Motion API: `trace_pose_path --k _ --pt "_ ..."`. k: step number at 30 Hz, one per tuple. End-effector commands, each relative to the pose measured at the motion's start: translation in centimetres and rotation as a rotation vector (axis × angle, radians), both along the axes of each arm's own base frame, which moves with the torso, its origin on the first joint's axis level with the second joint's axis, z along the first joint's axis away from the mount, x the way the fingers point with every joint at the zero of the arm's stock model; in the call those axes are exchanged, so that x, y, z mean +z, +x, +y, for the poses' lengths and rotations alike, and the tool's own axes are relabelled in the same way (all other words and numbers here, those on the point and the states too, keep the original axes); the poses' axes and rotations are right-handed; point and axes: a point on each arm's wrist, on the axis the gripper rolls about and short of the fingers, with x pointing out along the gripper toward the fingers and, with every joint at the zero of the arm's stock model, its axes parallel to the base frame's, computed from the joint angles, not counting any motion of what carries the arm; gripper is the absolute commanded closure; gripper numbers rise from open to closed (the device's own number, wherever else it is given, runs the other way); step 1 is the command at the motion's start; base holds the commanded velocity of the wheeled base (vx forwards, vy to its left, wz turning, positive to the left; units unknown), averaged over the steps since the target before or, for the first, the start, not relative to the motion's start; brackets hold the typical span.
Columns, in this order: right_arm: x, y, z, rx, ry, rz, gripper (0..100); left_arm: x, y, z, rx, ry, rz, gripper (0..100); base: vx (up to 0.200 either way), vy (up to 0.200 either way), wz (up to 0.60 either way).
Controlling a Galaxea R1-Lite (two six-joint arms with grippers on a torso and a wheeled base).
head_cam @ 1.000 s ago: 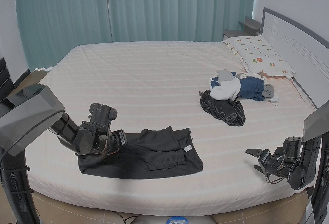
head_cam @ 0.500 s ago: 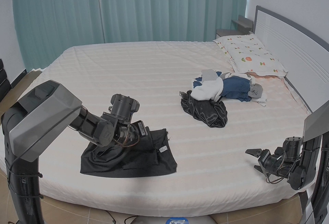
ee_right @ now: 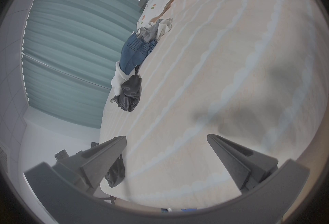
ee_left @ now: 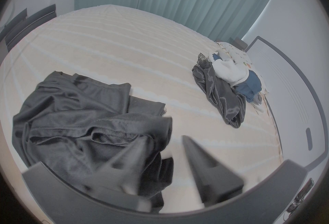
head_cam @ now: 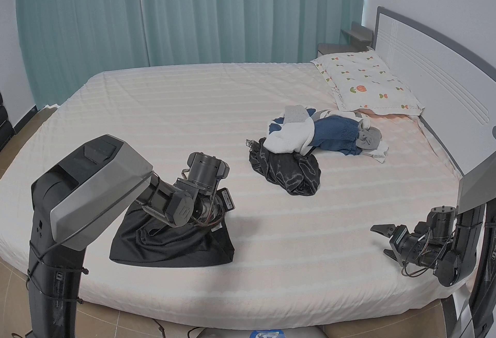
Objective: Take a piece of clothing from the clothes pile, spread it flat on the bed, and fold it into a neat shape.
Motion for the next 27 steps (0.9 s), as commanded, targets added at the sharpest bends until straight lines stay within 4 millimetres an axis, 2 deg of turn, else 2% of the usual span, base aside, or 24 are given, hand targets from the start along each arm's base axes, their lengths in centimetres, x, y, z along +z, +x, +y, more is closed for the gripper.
trace_pose_path --k 1,3,5,6,7,8,11,14,16,20,22,27 --pt "0.1 0.0 0.0 0.002 -0.001 -0.012 0 -0.9 0.1 -0.1 0.014 -0.005 0.017 0 0.000 0.000 0.00" --pt "0.2 0.0 0.1 0.005 -0.001 -0.015 0 -0.2 0.2 0.2 0.035 -0.026 0.008 0 0.000 0.000 0.00" --pt "0.5 -0.1 0.4 0.017 0.000 -0.024 0 1.6 -0.1 0.7 0.058 -0.073 -0.010 0 0.000 0.000 0.00" --pt "0.5 -0.1 0.4 0.017 0.000 -0.024 0 1.6 -0.1 0.7 0.058 -0.073 -0.010 0 0.000 0.000 0.00" --pt "0.8 -0.2 0.7 0.025 -0.002 -0.032 0 3.6 -0.7 1.5 0.079 -0.139 -0.018 0 0.000 0.000 0.00" --pt "0.8 -0.2 0.9 0.034 -0.001 -0.034 0 4.7 -1.4 1.9 0.069 -0.178 -0.015 0 0.000 0.000 0.00" --pt "0.7 -0.2 1.2 0.044 -0.003 -0.031 0 6.2 -3.2 3.8 0.054 -0.224 0.014 0 0.000 0.000 0.00" --pt "0.7 -0.1 1.3 0.047 -0.003 -0.032 0 6.0 -4.9 5.6 0.053 -0.242 0.065 0 0.000 0.000 0.00" --pt "0.7 -0.1 1.3 0.047 -0.003 -0.035 0 5.3 -6.6 7.9 0.073 -0.281 0.106 0 0.000 0.000 0.00" --pt "0.9 0.0 1.4 0.052 -0.005 -0.045 0 3.6 -8.7 10.3 0.096 -0.356 0.100 0 0.000 0.000 0.00" --pt "1.1 0.1 1.6 0.060 -0.006 -0.057 0 2.9 -9.2 11.0 0.115 -0.379 0.082 0 0.000 0.000 0.00" --pt "1.9 0.1 2.9 0.106 -0.009 -0.094 0 1.8 -10.1 12.1 0.163 -0.449 0.057 0 -0.200 0.000 0.00"
